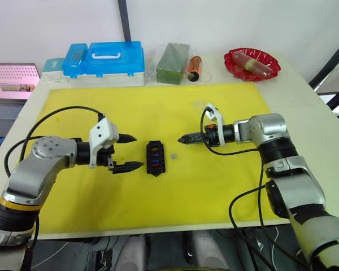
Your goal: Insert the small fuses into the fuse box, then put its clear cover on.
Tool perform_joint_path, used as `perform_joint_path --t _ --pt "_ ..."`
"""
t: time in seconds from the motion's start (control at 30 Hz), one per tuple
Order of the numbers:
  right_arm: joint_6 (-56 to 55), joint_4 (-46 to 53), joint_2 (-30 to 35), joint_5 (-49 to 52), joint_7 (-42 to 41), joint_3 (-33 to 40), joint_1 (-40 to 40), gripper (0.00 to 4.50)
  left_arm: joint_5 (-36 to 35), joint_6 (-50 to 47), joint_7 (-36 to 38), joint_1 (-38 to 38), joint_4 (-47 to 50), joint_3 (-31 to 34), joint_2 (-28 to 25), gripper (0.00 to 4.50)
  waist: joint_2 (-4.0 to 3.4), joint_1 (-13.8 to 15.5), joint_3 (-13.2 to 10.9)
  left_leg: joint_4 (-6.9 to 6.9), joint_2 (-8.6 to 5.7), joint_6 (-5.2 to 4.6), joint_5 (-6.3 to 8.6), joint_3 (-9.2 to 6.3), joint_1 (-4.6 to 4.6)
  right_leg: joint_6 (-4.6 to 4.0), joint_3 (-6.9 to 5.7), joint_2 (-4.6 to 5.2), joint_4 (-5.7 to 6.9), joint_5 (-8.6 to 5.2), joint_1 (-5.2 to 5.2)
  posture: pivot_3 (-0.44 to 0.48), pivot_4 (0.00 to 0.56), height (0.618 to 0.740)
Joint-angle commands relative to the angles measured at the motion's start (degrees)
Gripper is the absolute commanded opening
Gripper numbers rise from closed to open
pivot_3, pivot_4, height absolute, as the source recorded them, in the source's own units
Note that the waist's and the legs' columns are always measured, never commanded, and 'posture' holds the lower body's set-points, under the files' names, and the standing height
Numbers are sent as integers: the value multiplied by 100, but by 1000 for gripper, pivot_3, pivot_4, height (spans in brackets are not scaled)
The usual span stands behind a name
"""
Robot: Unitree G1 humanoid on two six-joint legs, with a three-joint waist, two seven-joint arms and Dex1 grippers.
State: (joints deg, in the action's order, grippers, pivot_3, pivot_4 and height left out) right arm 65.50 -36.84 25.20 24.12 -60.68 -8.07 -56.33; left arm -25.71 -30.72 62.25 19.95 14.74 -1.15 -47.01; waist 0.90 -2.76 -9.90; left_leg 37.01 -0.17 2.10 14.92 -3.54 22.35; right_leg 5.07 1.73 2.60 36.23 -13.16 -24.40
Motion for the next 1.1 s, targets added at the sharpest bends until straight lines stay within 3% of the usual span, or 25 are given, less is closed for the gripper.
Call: perform_joint_path --t 0.03,0.1,0.2,0.4,0.8,0.9,1.03,1.1 --pt "19 63 -172 14 -50 -39 -34 4479 -85 29 -29 29 164 160 -20 4500 0 -1 0 0 0 0 0 0 0 0 0 0 0 0 0 0 150 740" --pt "5 36 -203 -18 -48 -47 -33 4479 -85 20 -41 37 169 157 -17 4500 0 -2 0 0 0 0 0 0 0 0 0 0 0 0 0 0 150 740" --pt "-30 2 -241 -86 -45 -97 -18 3947 -87 20 -57 39 170 156 -15 4500 0 -2 0 0 0 0 0 0 0 0 0 0 0 0 0 0 150 740" --pt "-97 -92 -278 -212 -78 -87 -34 1915 -91 27 -78 22 177 170 -20 4500 0 2 0 -1 0 0 0 0 0 0 0 0 0 0 0 0 150 740" --pt "-229 -444 -343 -382 -15 -55 -162 1915 -85 52 -145 11 175 150 20 4500 0 15 0 0 -1 0 0 0 1 0 0 2 0 0 0 0 150 740" --pt "-284 -601 -379 -430 25 -7 -225 1334 -78 52 -165 8 187 145 32 4500 0 15 0 0 -1 0 0 0 1 0 0 2 0 0 0 0 150 740" --pt "-316 -687 -403 -477 30 9 -263 30 -75 52 -182 3 201 142 39 4500 0 14 0 -1 -1 0 0 0 1 0 0 2 0 0 0 0 150 740" --pt "-312 -688 -403 -500 28 12 -260 30 -72 53 -195 1 210 139 47 4500 0 18 0 0 -1 0 0 0 1 1 0 2 0 1 0 0 150 740"
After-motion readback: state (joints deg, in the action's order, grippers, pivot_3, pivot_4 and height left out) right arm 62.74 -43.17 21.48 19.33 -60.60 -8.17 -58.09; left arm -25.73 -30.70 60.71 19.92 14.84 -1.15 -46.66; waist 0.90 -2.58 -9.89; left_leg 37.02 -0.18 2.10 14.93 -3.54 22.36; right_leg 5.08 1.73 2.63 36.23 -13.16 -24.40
